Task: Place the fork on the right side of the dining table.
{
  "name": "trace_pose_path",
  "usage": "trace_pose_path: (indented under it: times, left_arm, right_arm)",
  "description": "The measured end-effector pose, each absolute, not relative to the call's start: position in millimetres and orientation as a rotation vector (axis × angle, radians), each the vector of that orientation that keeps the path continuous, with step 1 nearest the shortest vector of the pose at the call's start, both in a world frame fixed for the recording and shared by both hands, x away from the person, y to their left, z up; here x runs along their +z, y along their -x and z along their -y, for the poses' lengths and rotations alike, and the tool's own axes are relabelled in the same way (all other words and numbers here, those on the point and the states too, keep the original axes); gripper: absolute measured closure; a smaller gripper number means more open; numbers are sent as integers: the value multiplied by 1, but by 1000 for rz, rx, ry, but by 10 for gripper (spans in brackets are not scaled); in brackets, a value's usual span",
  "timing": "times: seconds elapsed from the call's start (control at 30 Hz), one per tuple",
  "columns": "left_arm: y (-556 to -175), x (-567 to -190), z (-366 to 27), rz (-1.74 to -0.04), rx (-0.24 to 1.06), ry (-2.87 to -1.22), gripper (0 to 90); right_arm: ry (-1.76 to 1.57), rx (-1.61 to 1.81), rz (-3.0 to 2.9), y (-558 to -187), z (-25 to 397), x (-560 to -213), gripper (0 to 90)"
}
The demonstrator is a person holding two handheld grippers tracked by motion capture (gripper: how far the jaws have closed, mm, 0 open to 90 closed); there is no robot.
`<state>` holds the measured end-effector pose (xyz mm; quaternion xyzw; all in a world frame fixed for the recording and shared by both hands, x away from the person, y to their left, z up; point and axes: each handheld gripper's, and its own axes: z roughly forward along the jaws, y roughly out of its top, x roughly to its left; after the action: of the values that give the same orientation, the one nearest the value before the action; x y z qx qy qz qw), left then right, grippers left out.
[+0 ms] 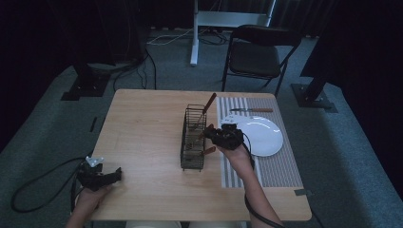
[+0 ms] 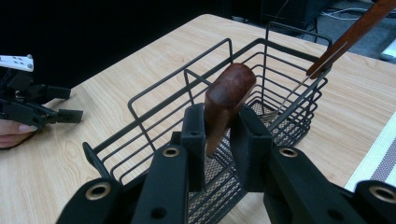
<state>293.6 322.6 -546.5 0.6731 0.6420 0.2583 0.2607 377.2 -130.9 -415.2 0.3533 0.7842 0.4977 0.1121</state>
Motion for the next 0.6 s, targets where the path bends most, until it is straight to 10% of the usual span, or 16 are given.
trace_pose_path:
  times: [0.6]
  left_arm:
    - [-294,-547,-323,-1738,699,-1823,2]
  right_arm:
    - [-993,1413,-2274,-368,133,-397,810]
